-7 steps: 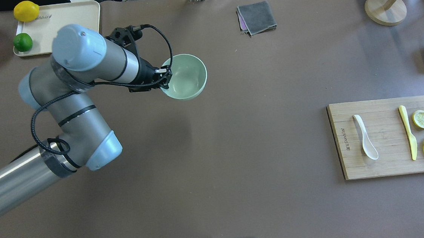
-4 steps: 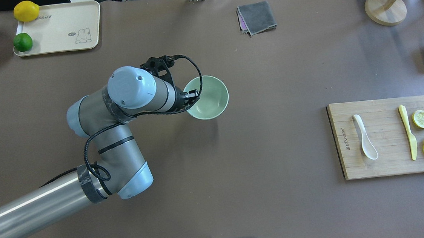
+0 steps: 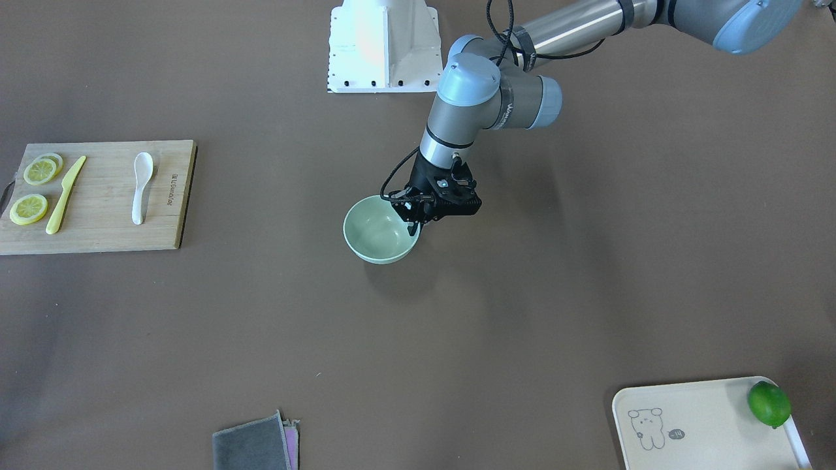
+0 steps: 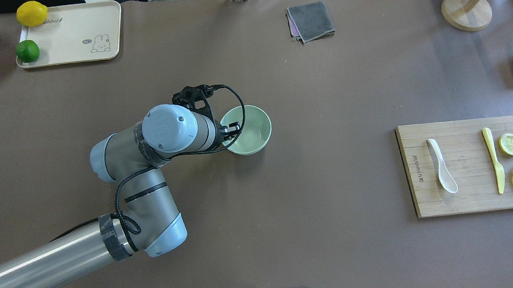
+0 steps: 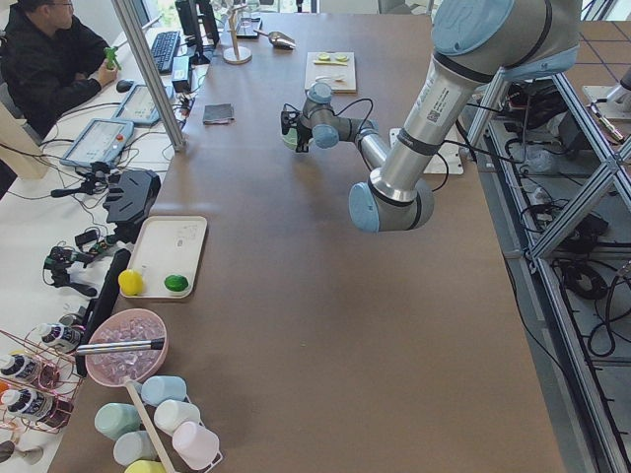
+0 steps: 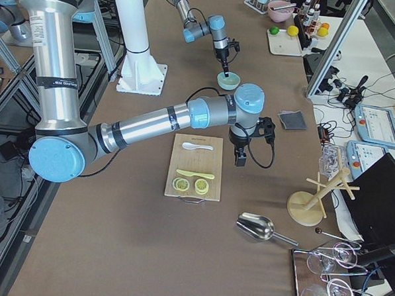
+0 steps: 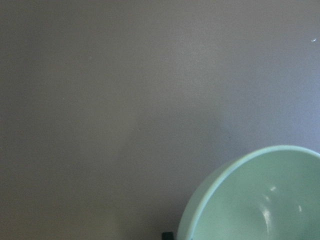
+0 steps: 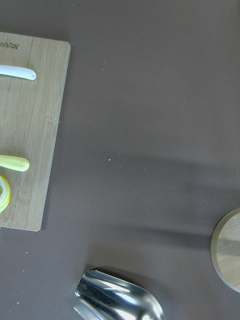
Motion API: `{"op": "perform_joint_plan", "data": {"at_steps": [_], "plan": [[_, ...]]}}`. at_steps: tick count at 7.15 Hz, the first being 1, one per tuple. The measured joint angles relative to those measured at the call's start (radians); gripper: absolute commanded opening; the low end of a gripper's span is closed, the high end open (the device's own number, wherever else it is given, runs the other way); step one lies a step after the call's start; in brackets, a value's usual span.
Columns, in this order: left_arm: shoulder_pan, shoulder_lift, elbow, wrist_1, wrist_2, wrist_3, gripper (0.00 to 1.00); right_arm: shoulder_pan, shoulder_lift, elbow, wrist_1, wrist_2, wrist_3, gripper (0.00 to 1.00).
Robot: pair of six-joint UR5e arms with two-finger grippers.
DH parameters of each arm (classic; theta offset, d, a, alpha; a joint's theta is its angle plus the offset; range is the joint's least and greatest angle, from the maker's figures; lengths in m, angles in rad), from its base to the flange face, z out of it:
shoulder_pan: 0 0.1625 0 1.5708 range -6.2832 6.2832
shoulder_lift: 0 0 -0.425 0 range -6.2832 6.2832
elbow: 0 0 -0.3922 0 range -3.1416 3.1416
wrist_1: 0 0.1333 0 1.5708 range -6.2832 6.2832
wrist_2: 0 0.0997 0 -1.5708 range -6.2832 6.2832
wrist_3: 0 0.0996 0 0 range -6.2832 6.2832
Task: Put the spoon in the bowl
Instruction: 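Slide the pale green bowl with the left gripper toward the table center, then release the bowl with the left gripper while the right gripper reaches toward the board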
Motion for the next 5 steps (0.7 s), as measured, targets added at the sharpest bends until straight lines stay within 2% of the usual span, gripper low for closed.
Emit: {"op": "perform_joint_plan", "data": {"at_steps": [2, 3, 5], "plan": [[0.009, 0.003, -0.022, -0.001, 0.025, 0.007, 0.98, -0.007, 0.009, 0.011, 0.001, 0.004, 0.034, 1.00], [-0.020, 0.003, -0.051, 0.000, -0.003, 0.020, 0.98, -0.034, 0.012, 0.028, 0.021, 0.009, 0.096, 1.00], [-0.161, 0.015, -0.093, 0.002, -0.186, 0.059, 0.98, -0.161, 0.012, 0.068, 0.170, -0.031, 0.351, 1.00]]}}
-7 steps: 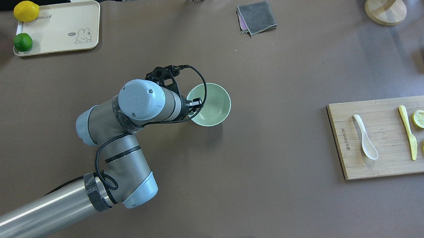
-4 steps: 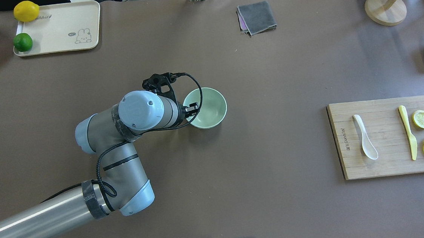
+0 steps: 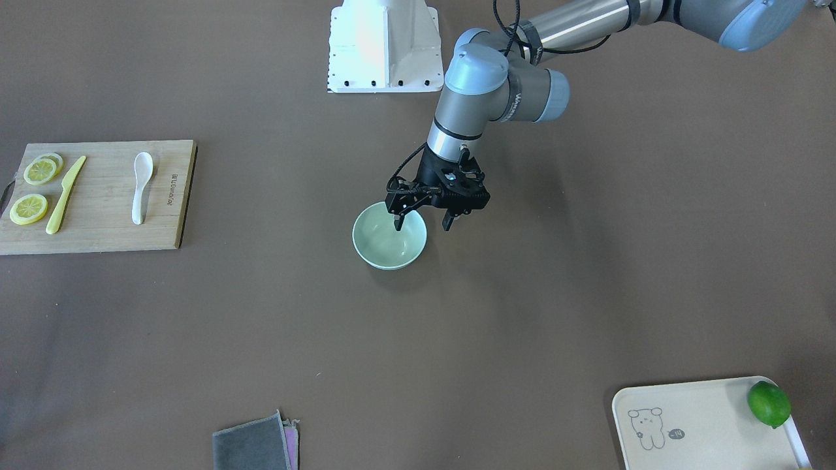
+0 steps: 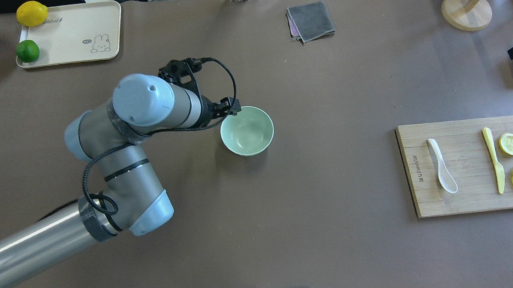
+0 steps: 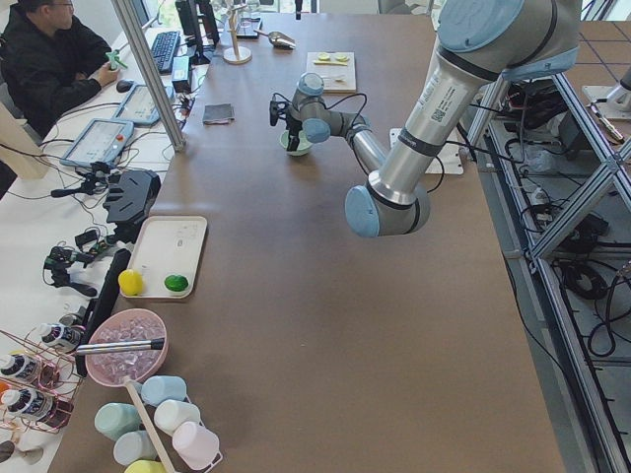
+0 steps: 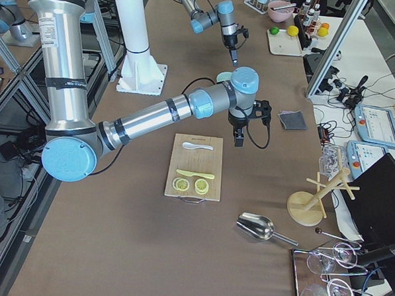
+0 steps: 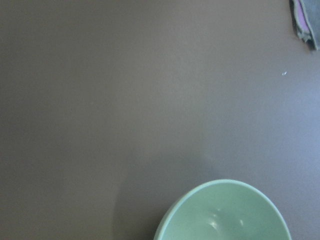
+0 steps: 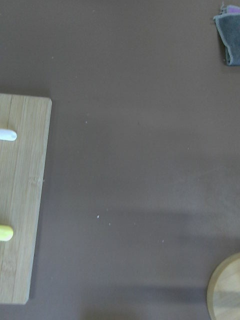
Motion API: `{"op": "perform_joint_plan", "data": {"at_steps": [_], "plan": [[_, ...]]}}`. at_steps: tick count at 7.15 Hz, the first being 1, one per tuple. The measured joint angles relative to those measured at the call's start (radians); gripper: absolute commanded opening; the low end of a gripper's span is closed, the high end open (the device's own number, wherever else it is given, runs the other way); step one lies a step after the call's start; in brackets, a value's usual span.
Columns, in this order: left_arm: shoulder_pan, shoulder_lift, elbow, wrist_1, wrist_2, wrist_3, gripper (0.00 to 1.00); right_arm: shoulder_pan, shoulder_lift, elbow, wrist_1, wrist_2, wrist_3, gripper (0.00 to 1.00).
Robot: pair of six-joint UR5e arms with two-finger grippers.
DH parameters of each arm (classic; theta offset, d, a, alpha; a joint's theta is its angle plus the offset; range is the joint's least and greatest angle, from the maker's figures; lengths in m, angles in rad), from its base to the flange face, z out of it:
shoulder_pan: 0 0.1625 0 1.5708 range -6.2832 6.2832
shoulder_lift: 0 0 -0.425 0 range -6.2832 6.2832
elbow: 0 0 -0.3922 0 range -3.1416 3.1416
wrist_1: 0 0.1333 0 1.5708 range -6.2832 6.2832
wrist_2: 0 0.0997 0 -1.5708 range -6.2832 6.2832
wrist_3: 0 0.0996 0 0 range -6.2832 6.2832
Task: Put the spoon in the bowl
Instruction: 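Release the bowl with the left gripper while the right gripper reaches toward the board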
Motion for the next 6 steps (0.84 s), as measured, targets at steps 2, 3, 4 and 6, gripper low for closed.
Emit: {"op": "perform_joint_plan", "data": {"at_steps": [2, 3, 4, 6], "plan": [[-0.130, 0.030, -0.012, 0.001, -0.145, 0.072, 0.98, -0.154, -0.016, 0.015, 0.153, -0.082, 0.228, 1.00], [-0.165, 0.043, -0.012, 0.001, -0.173, 0.101, 0.98, -0.241, -0.045, 0.018, 0.210, -0.139, 0.302, 1.00], [-0.182, 0.050, -0.013, 0.001, -0.184, 0.114, 0.98, -0.323, -0.079, 0.018, 0.255, -0.206, 0.335, 1.00], [-0.190, 0.057, -0.015, 0.000, -0.187, 0.121, 0.98, -0.411, -0.128, 0.013, 0.282, -0.267, 0.345, 1.00]]}}
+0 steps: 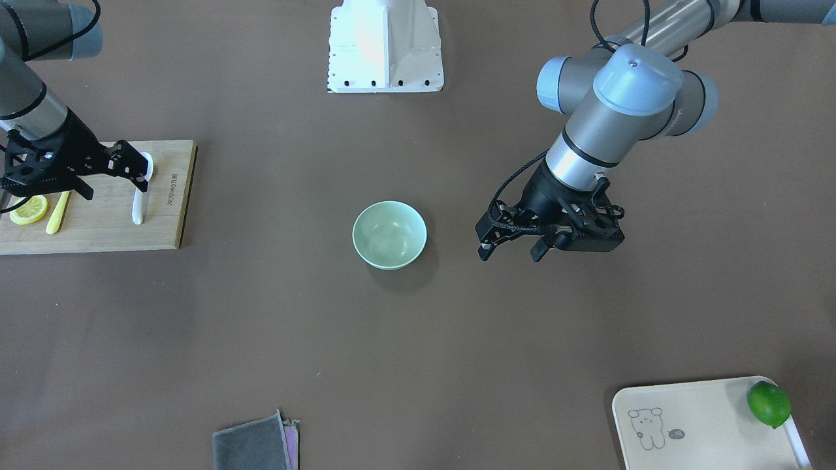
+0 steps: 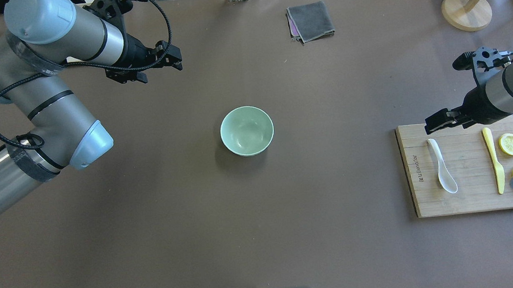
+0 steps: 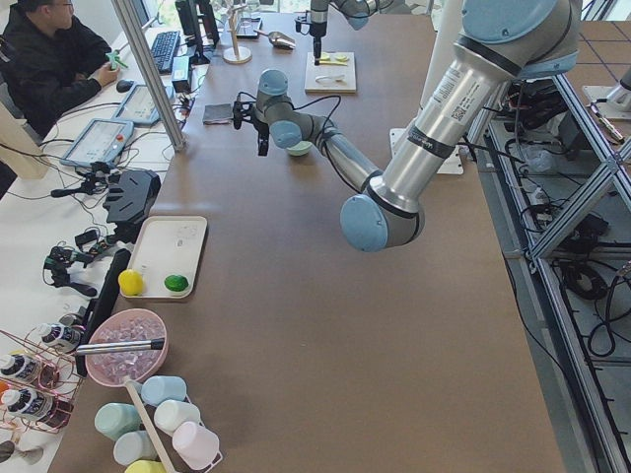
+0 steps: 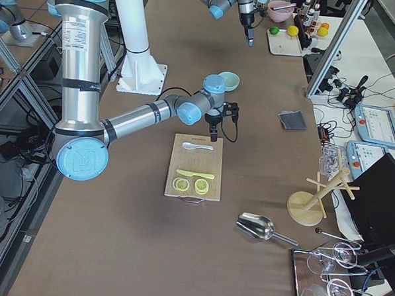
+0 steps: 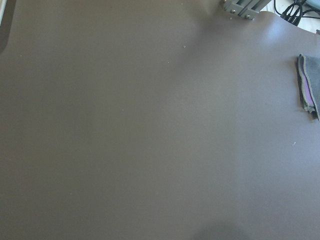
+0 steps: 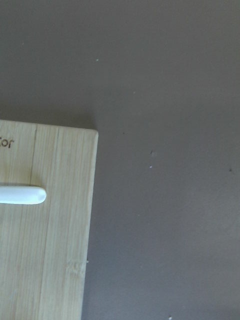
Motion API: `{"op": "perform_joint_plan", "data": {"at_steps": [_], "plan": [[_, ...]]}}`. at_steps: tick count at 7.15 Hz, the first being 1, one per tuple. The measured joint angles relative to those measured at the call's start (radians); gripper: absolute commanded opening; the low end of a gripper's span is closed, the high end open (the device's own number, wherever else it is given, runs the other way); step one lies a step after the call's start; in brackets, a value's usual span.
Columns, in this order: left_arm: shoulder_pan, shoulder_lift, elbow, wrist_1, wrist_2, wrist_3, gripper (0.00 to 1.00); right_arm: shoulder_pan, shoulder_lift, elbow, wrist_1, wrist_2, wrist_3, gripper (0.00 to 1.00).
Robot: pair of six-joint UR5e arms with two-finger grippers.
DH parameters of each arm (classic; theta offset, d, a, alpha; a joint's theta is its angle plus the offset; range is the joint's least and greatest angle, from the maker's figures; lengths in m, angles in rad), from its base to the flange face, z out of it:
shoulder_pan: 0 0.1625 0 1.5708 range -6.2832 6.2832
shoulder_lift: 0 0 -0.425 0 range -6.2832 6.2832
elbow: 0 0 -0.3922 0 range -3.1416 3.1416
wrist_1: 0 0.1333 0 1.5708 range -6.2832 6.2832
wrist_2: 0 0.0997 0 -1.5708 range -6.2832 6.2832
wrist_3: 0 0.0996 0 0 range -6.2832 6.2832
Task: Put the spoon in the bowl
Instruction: 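Release the bowl with the left gripper while the right gripper reaches toward the board, then lower the right gripper onto the white spoon and close on its handle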
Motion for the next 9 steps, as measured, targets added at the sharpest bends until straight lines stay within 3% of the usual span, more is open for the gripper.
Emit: {"op": "perform_joint_plan", "data": {"at_steps": [3, 5, 6, 7, 8, 9], "plan": [[-0.001, 0.002, 0.000, -0.001, 0.002, 0.002, 0.98, -0.054, -0.013, -0.054, 0.004, -0.028, 0.004, 0.98], [0.001, 0.001, 0.001, -0.001, 0.005, 0.002, 0.98, -0.085, 0.013, -0.097, 0.006, -0.043, 0.006, 0.86], [0.001, 0.000, 0.002, -0.001, 0.006, 0.002, 0.98, -0.092, 0.018, -0.109, 0.006, -0.052, 0.003, 0.73], [0.002, -0.001, 0.003, -0.001, 0.007, 0.002, 0.98, -0.095, 0.020, -0.115, 0.008, -0.056, 0.004, 0.51], [0.002, -0.001, 0.003, -0.001, 0.007, 0.002, 0.98, -0.096, 0.020, -0.115, 0.012, -0.058, 0.006, 0.39], [0.002, -0.002, 0.003, -0.001, 0.007, 0.002, 0.98, -0.095, 0.019, -0.117, 0.016, -0.058, 0.007, 0.39]]}}
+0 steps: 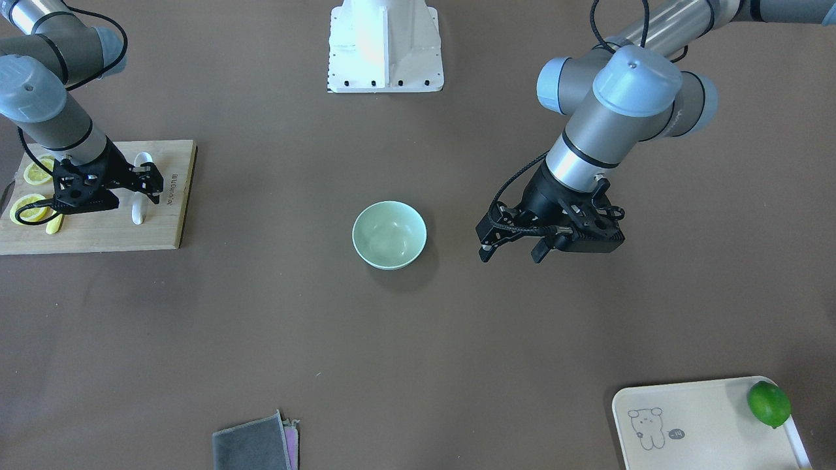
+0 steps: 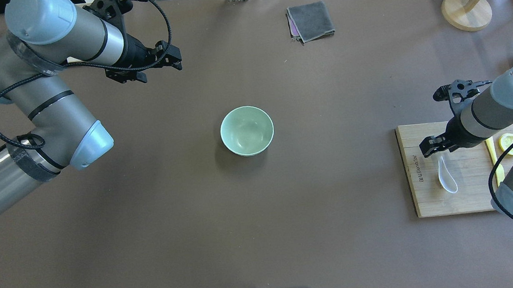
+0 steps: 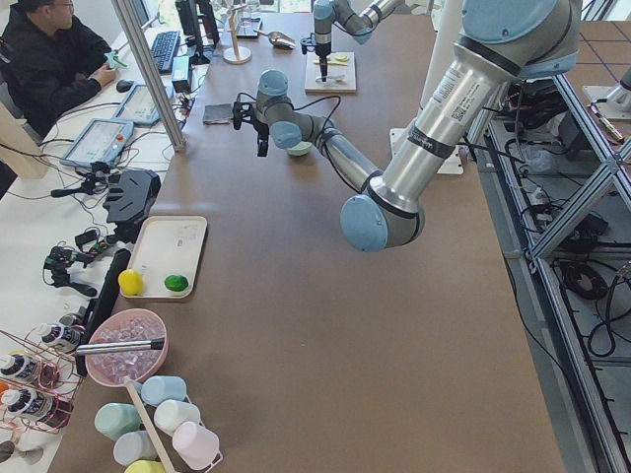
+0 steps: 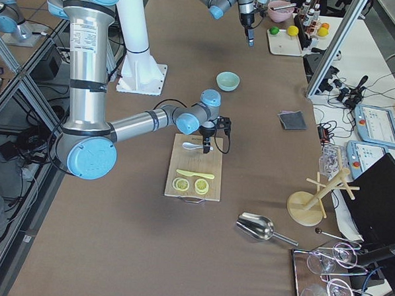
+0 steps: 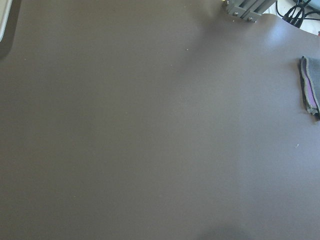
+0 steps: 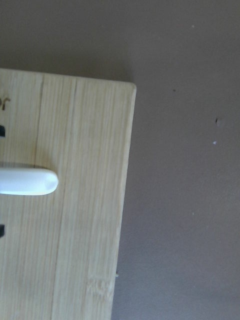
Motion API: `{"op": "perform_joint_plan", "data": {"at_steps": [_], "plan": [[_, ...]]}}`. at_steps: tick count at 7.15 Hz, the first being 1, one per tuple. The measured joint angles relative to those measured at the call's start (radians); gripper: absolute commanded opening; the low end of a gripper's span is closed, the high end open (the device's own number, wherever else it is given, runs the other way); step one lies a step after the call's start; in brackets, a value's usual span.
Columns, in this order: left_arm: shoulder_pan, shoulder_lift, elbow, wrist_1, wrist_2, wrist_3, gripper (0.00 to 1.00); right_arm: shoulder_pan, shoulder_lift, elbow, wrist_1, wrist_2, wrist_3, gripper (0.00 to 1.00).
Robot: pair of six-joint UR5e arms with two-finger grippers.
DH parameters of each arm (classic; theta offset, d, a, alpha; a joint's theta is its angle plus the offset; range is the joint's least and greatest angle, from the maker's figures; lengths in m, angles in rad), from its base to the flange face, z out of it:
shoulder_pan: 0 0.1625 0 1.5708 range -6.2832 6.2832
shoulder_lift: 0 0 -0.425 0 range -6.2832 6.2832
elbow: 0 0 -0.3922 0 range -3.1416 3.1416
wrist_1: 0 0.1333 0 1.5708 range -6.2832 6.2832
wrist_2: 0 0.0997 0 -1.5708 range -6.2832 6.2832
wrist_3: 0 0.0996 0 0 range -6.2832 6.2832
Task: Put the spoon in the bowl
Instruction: 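Lower the right gripper onto the white spoon and close on its handle, then lift the white spoon with the right gripper and carry it over the bowl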
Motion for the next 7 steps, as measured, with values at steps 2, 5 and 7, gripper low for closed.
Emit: {"op": "perform_joint_plan", "data": {"at_steps": [2, 5, 7], "plan": [[0.000, -0.002, 0.000, 0.000, 0.001, 0.000, 0.98, 0.000, -0.005, -0.004, 0.002, 0.000, 0.000, 0.35], [0.000, -0.004, 0.000, 0.000, 0.000, 0.000, 0.98, -0.001, 0.000, -0.003, 0.002, 0.003, 0.001, 0.00], [0.000, -0.004, 0.001, 0.000, 0.000, 0.000, 0.98, 0.006, 0.008, 0.022, 0.001, 0.019, 0.002, 0.00]]}}
